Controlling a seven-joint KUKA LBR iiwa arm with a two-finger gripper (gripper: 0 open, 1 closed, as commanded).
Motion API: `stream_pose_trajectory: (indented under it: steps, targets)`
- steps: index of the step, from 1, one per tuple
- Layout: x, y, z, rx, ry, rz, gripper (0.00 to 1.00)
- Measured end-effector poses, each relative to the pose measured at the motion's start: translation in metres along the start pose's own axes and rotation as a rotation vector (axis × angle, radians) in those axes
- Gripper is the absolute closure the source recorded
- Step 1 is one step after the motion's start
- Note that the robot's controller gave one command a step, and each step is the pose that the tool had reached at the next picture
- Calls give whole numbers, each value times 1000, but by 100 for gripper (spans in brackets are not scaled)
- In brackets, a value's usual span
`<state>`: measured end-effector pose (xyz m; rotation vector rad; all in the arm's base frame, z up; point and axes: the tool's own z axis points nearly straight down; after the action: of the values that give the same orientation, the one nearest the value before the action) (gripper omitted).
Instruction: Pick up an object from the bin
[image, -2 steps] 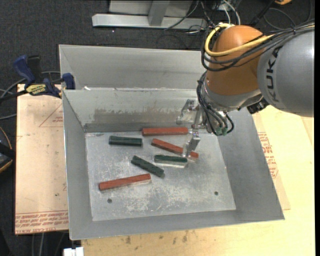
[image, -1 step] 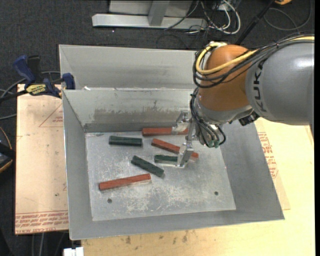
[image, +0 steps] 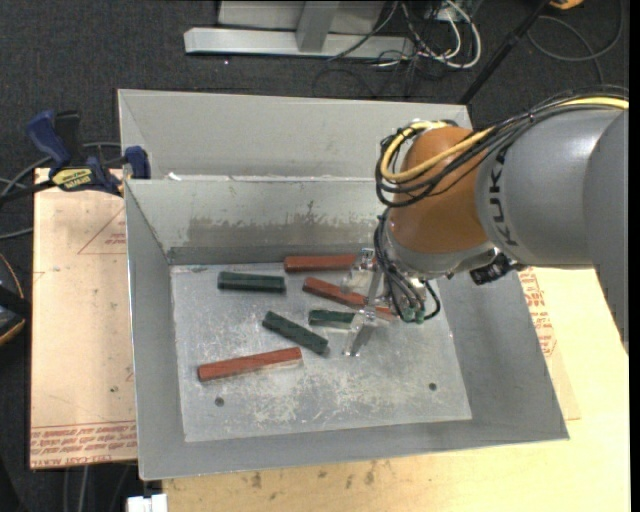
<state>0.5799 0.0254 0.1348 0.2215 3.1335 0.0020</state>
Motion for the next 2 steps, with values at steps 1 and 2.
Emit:
stream_pose_trajectory:
  steps: [1,2]
  targets:
    - [-37,-18,45,-2,-14,-153,100]
    - [-35,-19,47,-1,-7,-153,0]
